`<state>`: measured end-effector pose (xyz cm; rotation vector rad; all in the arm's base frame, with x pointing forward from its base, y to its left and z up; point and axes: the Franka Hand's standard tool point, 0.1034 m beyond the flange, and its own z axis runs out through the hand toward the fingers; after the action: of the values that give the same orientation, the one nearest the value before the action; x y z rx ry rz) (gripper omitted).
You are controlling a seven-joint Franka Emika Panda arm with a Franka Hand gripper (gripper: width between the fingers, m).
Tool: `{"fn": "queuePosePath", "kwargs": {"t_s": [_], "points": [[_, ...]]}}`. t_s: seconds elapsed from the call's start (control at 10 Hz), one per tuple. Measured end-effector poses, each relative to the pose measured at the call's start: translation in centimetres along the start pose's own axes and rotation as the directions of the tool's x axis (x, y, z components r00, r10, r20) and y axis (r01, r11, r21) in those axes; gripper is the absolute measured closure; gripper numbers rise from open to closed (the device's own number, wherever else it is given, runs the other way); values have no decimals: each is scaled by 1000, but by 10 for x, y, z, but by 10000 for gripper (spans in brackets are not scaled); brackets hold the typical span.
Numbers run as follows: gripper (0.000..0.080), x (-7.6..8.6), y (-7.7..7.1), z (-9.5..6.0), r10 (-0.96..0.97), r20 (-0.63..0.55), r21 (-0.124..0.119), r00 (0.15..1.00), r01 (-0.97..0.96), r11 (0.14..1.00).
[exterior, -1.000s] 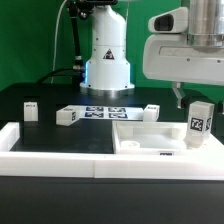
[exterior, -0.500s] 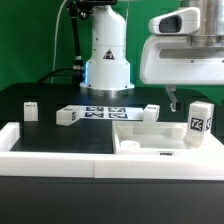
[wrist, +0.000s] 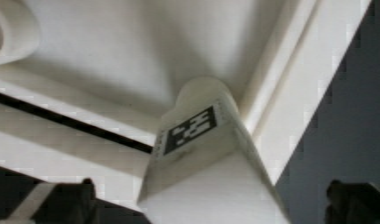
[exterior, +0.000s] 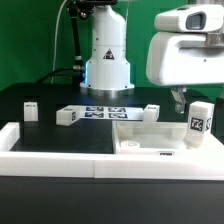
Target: Assemble one leg
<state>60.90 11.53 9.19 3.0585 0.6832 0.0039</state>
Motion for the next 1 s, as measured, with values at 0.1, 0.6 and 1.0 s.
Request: {"fn": "queuePosePath", "kwargs": {"t_s": [0.1, 0.6, 1.0], "points": [[150, 0, 4, -1, -73, -4, -2, 997, 73, 997], [279, -2, 12, -1, -258, -4, -6, 966, 258, 966], [504, -2, 12, -1, -232, -4, -6, 973, 232, 973]]}}
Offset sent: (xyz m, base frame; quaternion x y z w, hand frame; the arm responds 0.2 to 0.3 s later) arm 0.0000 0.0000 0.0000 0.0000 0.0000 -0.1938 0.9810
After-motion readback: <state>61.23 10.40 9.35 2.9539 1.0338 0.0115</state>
